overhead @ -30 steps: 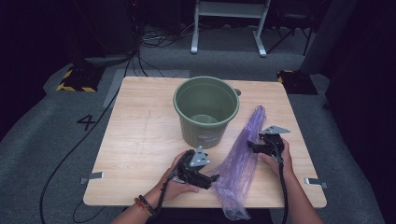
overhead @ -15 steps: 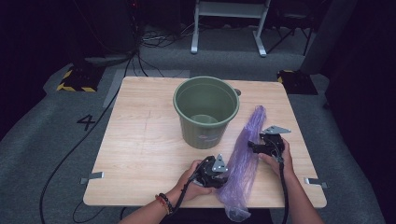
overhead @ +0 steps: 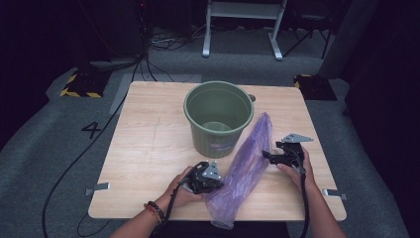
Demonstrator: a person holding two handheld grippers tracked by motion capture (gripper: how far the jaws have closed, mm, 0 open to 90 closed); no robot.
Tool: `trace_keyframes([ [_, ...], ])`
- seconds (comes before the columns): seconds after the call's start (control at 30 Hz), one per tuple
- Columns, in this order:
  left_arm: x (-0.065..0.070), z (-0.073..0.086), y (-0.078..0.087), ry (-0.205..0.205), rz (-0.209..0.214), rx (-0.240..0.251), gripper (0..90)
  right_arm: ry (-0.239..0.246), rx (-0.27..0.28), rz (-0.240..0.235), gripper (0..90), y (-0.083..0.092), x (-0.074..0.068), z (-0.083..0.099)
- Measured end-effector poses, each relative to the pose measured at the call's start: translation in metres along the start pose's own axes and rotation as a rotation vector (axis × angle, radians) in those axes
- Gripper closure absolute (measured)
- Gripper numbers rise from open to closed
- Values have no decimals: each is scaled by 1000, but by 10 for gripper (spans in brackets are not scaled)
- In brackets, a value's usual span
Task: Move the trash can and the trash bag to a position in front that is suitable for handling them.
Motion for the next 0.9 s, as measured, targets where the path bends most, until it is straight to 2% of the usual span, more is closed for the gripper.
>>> trace_keyframes([
  [0.07, 0, 6, 5, 3, 11, 3, 881, 14, 10, -4, 213, -1, -6, -6],
  [0.1, 0, 8, 7, 0, 14, 8, 871, 20, 19, -12, 202, -4, -14, -14],
  [0.17, 1, 11, 10, -5, 14, 10, 855, 29, 28, -11, 203, -5, -17, -17],
  [0.23, 2, 12, 10, -3, 15, 15, 826, 48, 36, 1, 200, -8, -26, -26],
  [0.3, 3, 12, 10, -13, 9, 12, 815, 48, 45, -7, 195, -13, -34, -33],
  [0.37, 3, 12, 10, -15, 7, 10, 789, 60, 34, 0, 189, -21, -40, -37],
  [0.4, 3, 12, 10, -13, 5, 12, 746, 66, 19, 9, 192, -29, -43, -37],
  [0.5, 4, 12, 9, -10, -3, 22, 723, 54, -12, 17, 193, -39, -44, -34],
  [0.53, 5, 12, 9, -6, -5, 25, 711, 31, -34, 25, 196, -46, -42, -32],
  [0.6, 5, 12, 9, -19, -7, 30, 707, 22, -43, 30, 199, -49, -40, -31],
  [0.7, 5, 13, 10, -10, -11, 34, 665, 2, -62, 49, 210, -56, -37, -29],
  [0.73, 2, 14, 10, 7, -39, 34, 530, 1, -71, 63, 232, -58, -36, -28],
  [0.77, 2, 14, 10, 7, -39, 34, 436, 1, -71, 63, 232, -58, -36, -28],
  [0.8, -2, 15, 10, 41, -54, 35, 436, 0, -71, 67, 252, -58, -35, -28],
  [0.83, -7, 17, 11, 97, -71, 43, 271, 2, -75, 71, 285, -58, -35, -28],
  [0.87, -7, 17, 11, 97, -71, 43, 185, 2, -75, 71, 285, -58, -35, -28],
  [0.9, -10, 19, 13, 124, -91, 43, 185, 7, -72, 67, 326, -57, -35, -28],
])
Point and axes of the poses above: each handheld gripper's, and its own axes: y roughly backward along the jaws, z roughly out of its underside, x roughly to its right, the point moved 10 cm from there along -y, roughly forward along the jaws, and after that the axes turned 2 degrees about -x, right-handed, at the moved point
